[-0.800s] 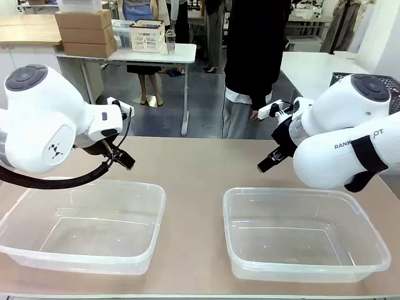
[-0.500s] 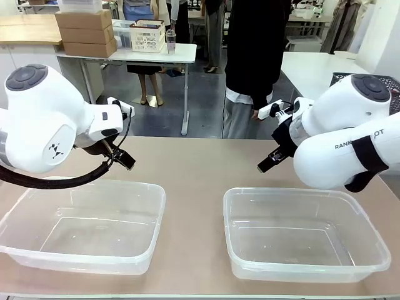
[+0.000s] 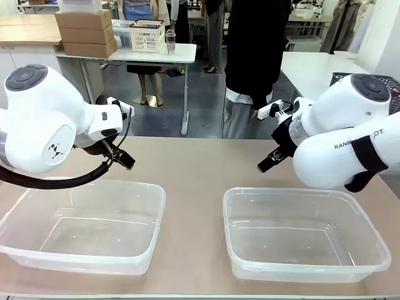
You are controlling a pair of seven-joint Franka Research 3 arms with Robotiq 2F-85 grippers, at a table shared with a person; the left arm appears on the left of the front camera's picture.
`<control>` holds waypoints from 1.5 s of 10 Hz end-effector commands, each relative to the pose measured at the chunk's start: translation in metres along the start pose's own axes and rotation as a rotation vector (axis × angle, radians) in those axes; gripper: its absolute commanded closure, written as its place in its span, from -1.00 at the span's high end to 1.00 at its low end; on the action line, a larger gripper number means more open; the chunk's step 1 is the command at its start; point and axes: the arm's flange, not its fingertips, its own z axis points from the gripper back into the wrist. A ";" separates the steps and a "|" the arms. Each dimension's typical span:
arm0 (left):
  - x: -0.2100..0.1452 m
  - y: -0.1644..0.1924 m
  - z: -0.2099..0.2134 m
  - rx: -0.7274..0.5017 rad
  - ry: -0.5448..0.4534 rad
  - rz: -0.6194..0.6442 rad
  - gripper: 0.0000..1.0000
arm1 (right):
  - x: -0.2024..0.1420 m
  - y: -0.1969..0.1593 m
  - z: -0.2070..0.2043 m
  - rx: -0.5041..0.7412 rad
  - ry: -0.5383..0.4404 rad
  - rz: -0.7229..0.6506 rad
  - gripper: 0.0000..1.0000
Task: Sort the waste into each basket.
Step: Pick up the Organizing box on the left side of the table and lift it.
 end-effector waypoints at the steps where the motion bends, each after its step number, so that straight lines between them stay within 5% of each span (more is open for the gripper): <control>1: 0.000 0.000 0.000 0.000 0.000 -0.001 1.00 | 0.000 0.000 0.000 0.000 0.000 -0.001 1.00; 3: 0.000 0.000 0.000 0.000 0.000 0.000 1.00 | 0.000 0.000 0.000 0.000 0.000 0.000 1.00; 4: 0.018 0.004 0.024 -0.028 0.005 0.018 1.00 | 0.019 0.001 0.019 0.054 0.074 -0.013 1.00; 6: 0.048 -0.001 0.111 -0.024 0.073 0.217 1.00 | 0.048 0.001 0.107 -0.014 0.130 -0.166 1.00; 7: 0.045 -0.020 0.157 -0.067 0.157 0.250 1.00 | 0.044 0.003 0.153 0.048 0.119 -0.183 1.00; 9: 0.007 -0.066 0.214 -0.184 0.095 0.064 1.00 | 0.007 0.035 0.209 0.035 0.067 -0.157 1.00; 11: -0.005 -0.088 0.196 -0.149 0.079 -0.053 1.00 | -0.008 0.050 0.190 0.006 0.048 -0.065 1.00; 12: 0.009 -0.077 0.224 -0.143 0.114 0.087 1.00 | 0.012 0.031 0.221 0.017 0.084 -0.141 1.00; 13: 0.009 -0.077 0.224 -0.143 0.114 0.087 1.00 | -0.001 0.044 0.223 0.003 0.076 -0.112 1.00; 14: -0.004 -0.096 0.228 -0.149 0.111 0.021 1.00 | -0.006 0.038 0.220 0.047 0.125 -0.180 1.00; 15: -0.026 -0.065 0.239 -0.355 0.070 0.111 1.00 | -0.024 0.017 0.244 0.194 0.078 -0.408 1.00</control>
